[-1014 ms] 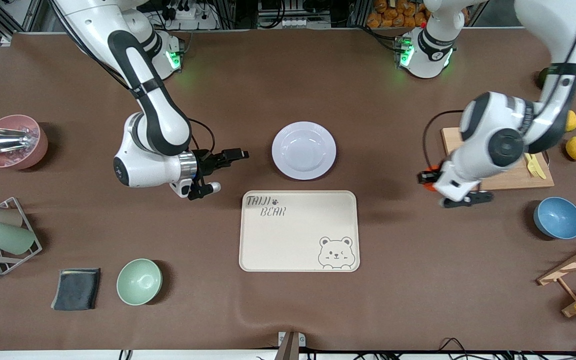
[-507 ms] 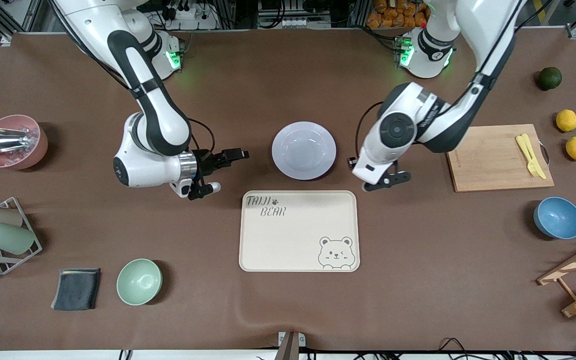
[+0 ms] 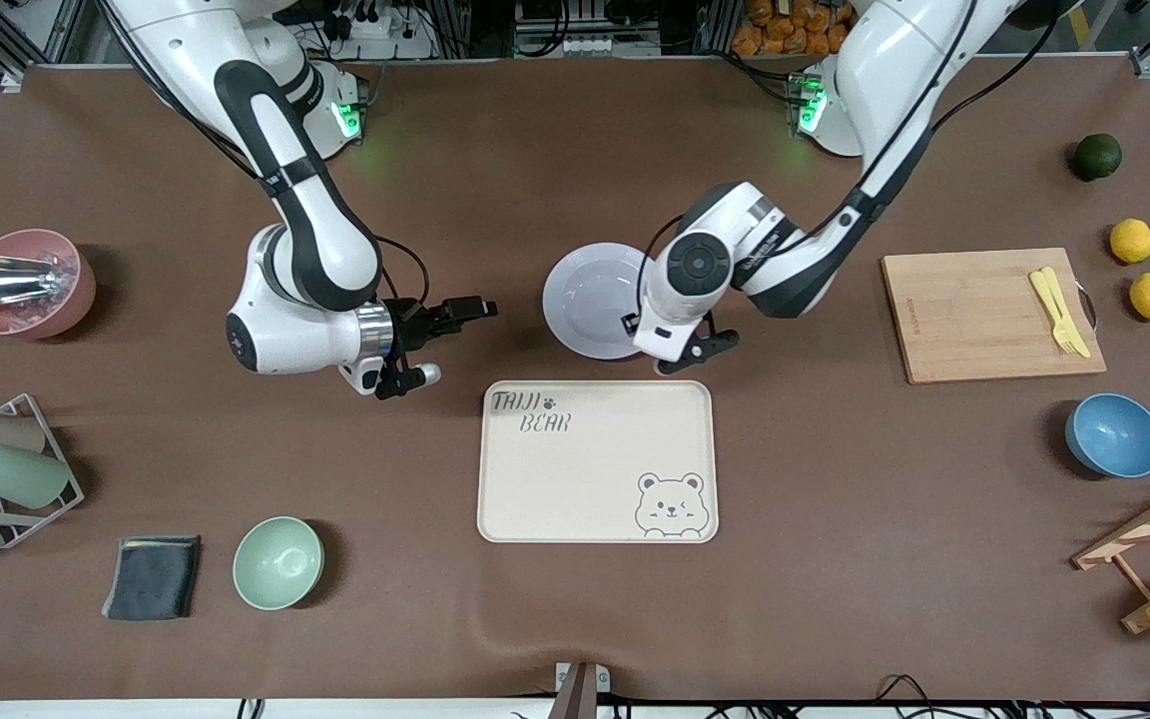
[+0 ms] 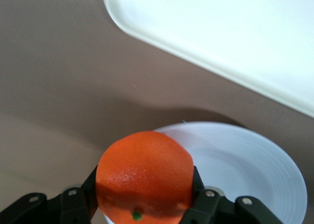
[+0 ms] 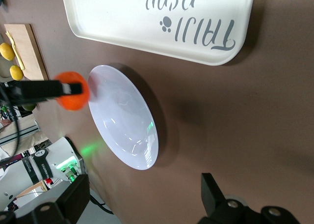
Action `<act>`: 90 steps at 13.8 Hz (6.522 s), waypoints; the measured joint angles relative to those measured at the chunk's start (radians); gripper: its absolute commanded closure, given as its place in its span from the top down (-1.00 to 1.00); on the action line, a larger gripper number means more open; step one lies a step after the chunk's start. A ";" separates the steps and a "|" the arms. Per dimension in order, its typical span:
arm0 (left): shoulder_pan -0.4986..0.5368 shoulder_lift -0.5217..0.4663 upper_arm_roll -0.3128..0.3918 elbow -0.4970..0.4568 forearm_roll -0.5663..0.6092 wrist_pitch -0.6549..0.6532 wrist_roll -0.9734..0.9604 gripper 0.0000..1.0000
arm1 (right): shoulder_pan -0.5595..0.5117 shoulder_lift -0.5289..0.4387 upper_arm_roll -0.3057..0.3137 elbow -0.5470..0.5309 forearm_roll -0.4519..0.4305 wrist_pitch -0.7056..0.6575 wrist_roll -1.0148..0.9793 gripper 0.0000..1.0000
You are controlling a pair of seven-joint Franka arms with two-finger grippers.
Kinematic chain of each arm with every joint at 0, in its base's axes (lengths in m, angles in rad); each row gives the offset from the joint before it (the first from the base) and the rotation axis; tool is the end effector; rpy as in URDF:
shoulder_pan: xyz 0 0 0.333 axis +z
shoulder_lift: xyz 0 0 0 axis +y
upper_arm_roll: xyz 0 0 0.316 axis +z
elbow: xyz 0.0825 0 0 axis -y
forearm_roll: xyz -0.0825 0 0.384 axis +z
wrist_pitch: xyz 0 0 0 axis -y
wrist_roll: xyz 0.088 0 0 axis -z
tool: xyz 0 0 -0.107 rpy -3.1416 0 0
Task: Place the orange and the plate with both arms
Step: 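Carry the orange with the left gripper over the white plate, then lower the orange onto the plate and open the left gripper, then grip the plate rim with the right gripper while the left gripper withdraws, then slide the plate with the right gripper onto the bear tray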
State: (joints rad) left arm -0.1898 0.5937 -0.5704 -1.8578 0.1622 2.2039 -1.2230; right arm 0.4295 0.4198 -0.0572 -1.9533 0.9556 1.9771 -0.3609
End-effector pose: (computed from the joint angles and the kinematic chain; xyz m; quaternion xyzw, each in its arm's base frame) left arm 0.4681 -0.4114 0.2310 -0.9719 -0.2032 0.1185 0.0085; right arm 0.5297 0.2637 0.2544 -0.9111 -0.0702 0.1744 0.3669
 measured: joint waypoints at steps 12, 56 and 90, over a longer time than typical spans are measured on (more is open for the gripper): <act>-0.148 0.117 0.040 0.080 0.000 0.052 -0.153 1.00 | 0.000 0.000 0.000 0.000 0.000 0.000 0.000 1.00; 0.355 -0.565 0.357 0.389 -0.142 -0.717 1.024 1.00 | 0.322 0.192 0.000 -0.102 0.752 0.227 -0.501 -1.00; 0.151 -0.624 0.558 0.327 -0.142 -0.703 1.096 1.00 | 0.087 0.442 -0.023 0.429 0.342 0.238 0.257 1.00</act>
State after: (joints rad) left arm -0.0387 -0.0299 -0.0125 -1.5310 0.0197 1.5005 -0.1267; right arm 0.5169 0.8618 -0.0801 -1.5242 1.2975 2.2148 -0.1038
